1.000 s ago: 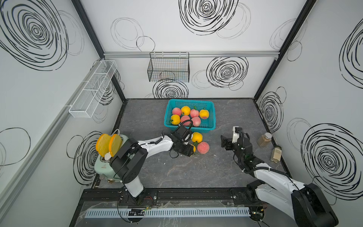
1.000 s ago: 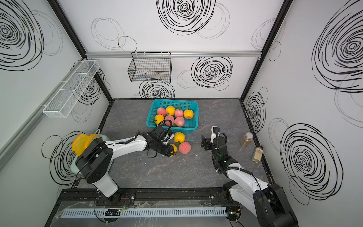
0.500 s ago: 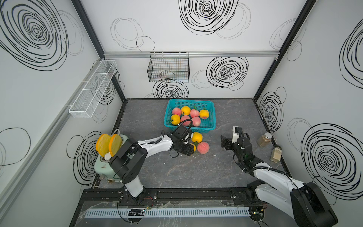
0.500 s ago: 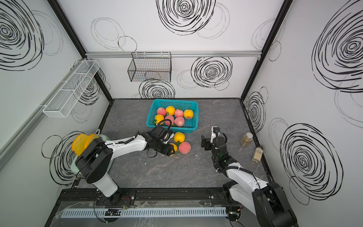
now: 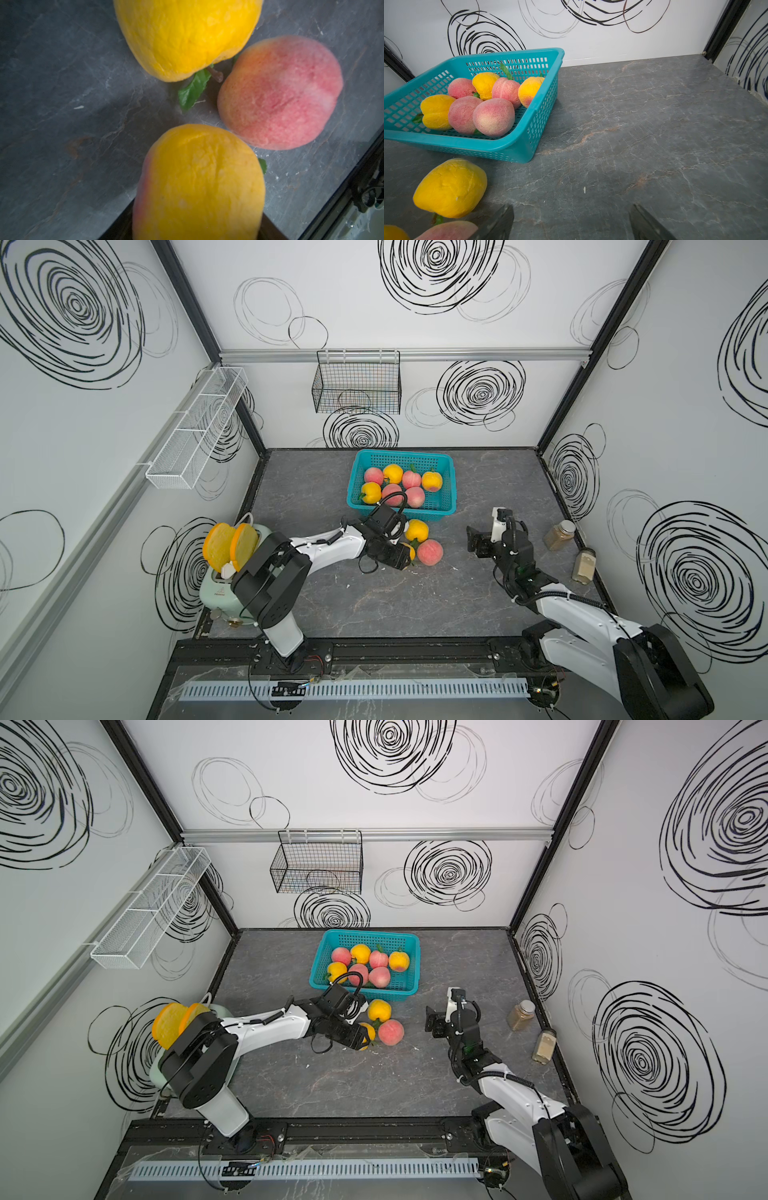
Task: Put the peaches into the basket
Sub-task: Pick up the peach from the center of the board, then place the peach in the basket.
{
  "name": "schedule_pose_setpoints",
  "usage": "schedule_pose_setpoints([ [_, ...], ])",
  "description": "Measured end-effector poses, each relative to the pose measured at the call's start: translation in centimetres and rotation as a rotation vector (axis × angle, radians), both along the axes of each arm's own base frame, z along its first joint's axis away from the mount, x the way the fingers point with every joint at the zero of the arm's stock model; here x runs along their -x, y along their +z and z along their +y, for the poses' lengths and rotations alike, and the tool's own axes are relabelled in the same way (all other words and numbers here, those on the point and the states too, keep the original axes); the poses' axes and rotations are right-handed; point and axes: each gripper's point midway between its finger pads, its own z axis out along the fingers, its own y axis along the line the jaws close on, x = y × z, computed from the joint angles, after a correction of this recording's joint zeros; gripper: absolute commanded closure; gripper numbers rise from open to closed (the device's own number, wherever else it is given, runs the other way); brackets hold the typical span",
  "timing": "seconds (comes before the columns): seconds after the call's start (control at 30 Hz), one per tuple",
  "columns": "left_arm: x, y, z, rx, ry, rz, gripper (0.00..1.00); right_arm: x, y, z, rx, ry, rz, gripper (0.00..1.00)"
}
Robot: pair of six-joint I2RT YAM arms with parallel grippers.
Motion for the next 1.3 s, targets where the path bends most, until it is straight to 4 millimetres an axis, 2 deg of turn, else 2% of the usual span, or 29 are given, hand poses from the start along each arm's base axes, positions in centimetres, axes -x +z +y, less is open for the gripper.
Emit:
schedule_pose_setpoints([
  [0.2, -0.2, 0.9, -0.1, 0.016, 0.0, -0.02, 0.58, 0.0, 0.0, 0.1, -0.008, 0.007, 0.002, 0.09],
  [0.47, -0.7, 3.4, -0.4, 0.056, 0.001, -0.077, 0.58, -0.1, 0.0, 0.3, -0.018, 0.014, 0.006, 0.09],
  [0.87, -2.1, 9.7, -1.1, 0.169, 0.014, -0.263, 0.58, -0.1, 0.0, 0.3, -0.022, 0.014, 0.006, 0.09],
  [1.07, -4.3, 12.3, -2.2, 0.188, 0.027, -0.332, 0.57, -0.1, 0.0, 0.4, -0.024, 0.016, 0.007, 0.09],
  [1.3, -9.4, 15.4, -5.8, 0.218, 0.039, -0.385, 0.54, -0.1, 0.0, 0.4, -0.026, 0.018, 0.008, 0.09],
])
